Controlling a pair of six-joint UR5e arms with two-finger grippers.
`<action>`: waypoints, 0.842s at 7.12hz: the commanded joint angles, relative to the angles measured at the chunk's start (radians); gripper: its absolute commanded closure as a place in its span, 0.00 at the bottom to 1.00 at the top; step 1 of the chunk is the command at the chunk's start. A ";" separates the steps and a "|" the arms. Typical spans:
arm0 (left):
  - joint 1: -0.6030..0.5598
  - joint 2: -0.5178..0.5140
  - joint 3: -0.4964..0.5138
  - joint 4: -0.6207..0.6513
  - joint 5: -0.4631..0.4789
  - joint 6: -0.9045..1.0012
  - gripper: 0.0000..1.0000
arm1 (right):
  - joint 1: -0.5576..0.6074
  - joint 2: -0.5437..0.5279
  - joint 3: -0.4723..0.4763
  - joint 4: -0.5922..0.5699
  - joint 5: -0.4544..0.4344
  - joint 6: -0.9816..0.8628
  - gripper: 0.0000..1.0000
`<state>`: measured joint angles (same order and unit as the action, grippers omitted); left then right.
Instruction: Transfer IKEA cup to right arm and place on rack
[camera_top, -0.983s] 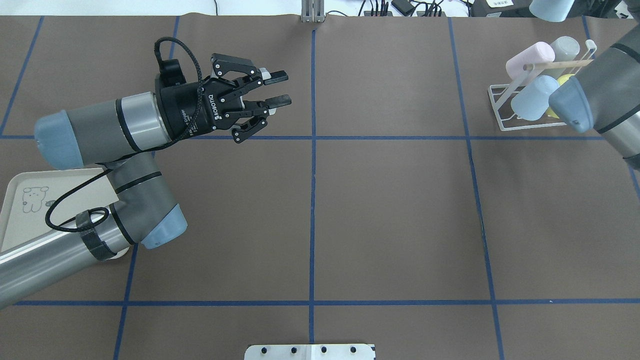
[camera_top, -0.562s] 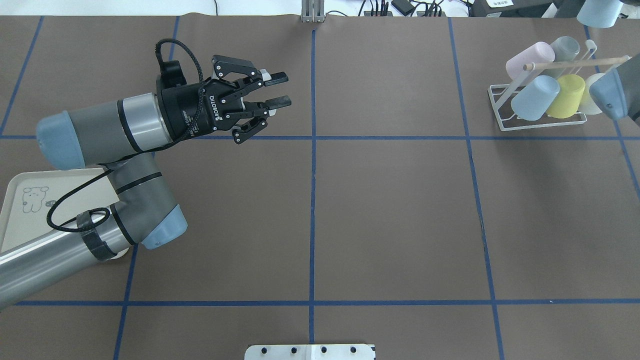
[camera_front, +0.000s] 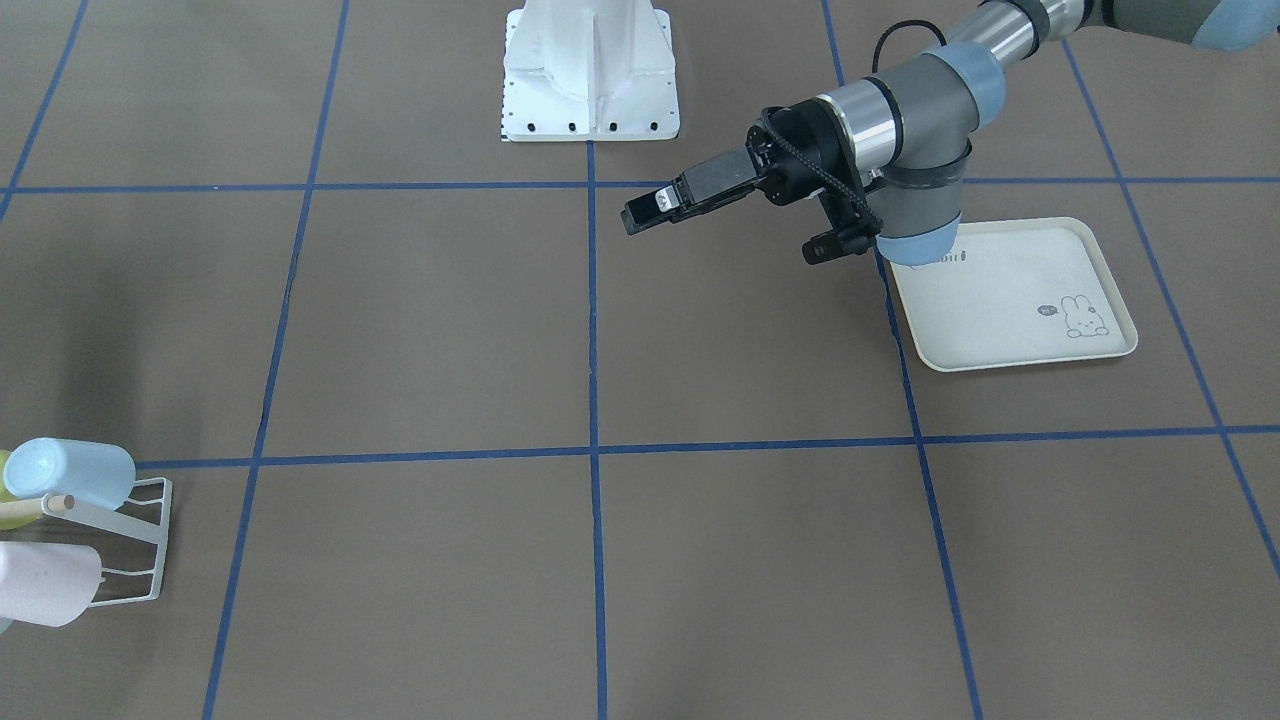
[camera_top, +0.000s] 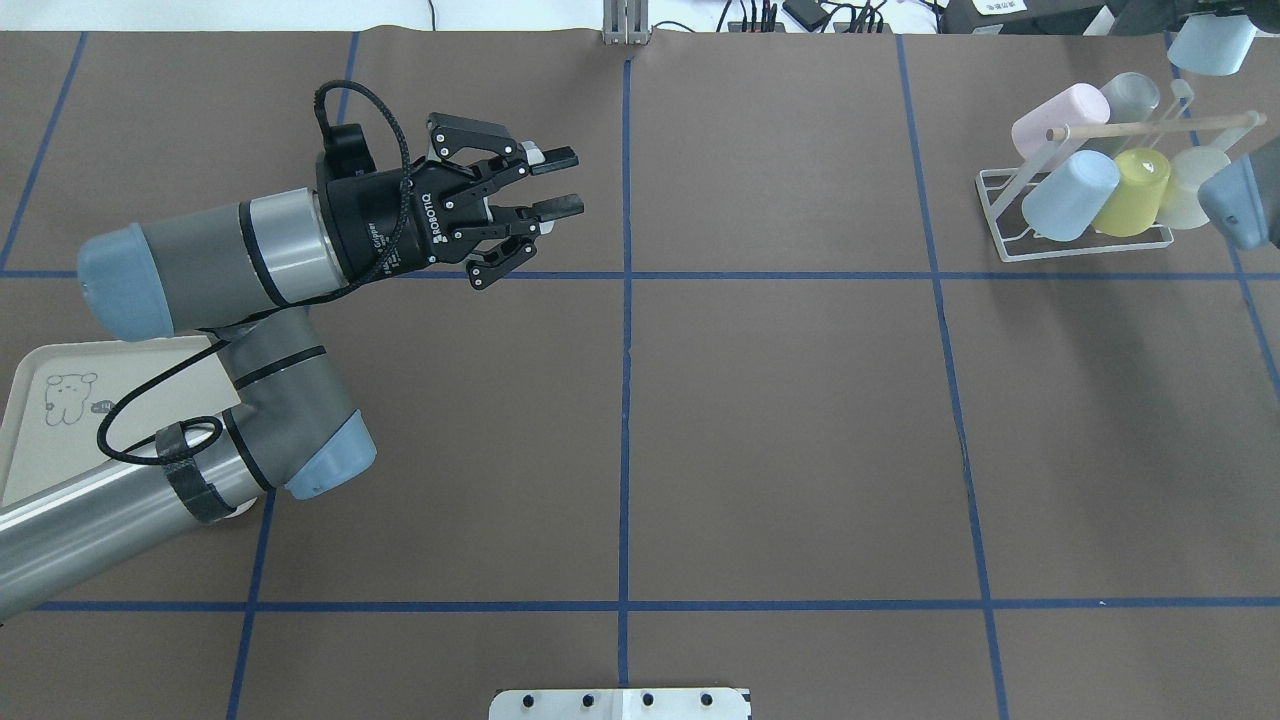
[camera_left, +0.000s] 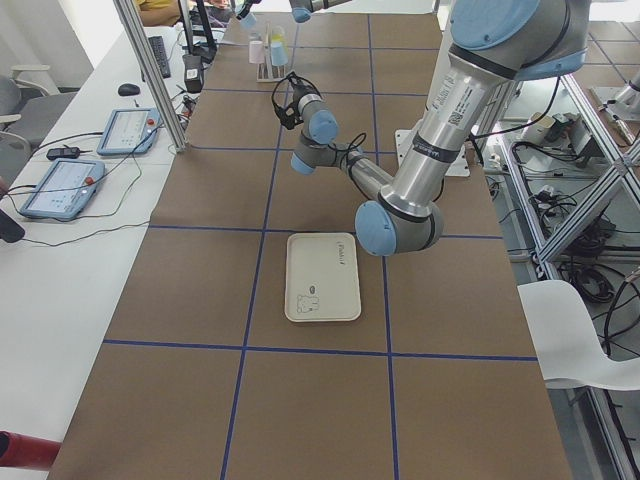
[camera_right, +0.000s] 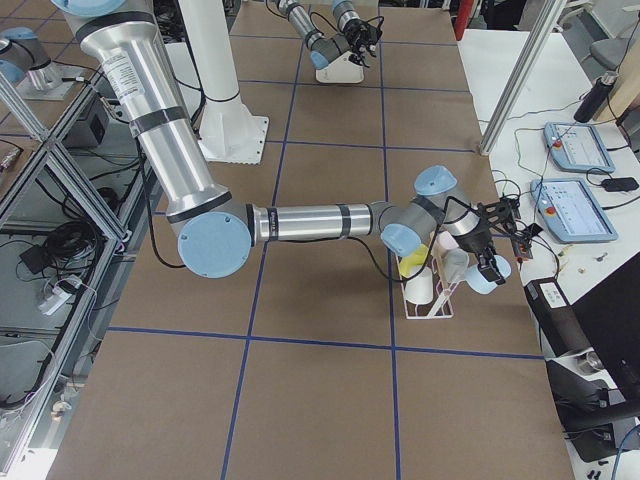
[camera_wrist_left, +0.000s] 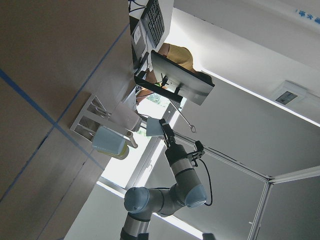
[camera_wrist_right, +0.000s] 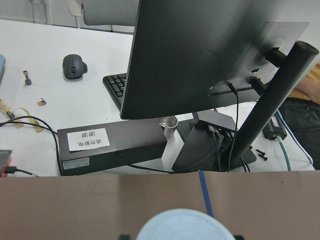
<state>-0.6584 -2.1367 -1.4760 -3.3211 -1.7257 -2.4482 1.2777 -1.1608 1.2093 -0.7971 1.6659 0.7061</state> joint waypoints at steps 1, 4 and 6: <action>0.000 0.000 0.000 0.000 0.000 0.000 0.54 | -0.001 -0.020 0.032 0.009 0.003 0.007 1.00; 0.000 -0.002 0.000 0.000 0.000 0.000 0.54 | -0.012 -0.040 0.030 0.028 0.003 0.007 1.00; 0.002 -0.002 0.000 0.000 0.000 0.000 0.54 | -0.027 -0.046 0.032 0.039 0.003 0.007 1.00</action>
<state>-0.6571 -2.1383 -1.4757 -3.3211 -1.7257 -2.4482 1.2577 -1.2041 1.2399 -0.7638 1.6690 0.7133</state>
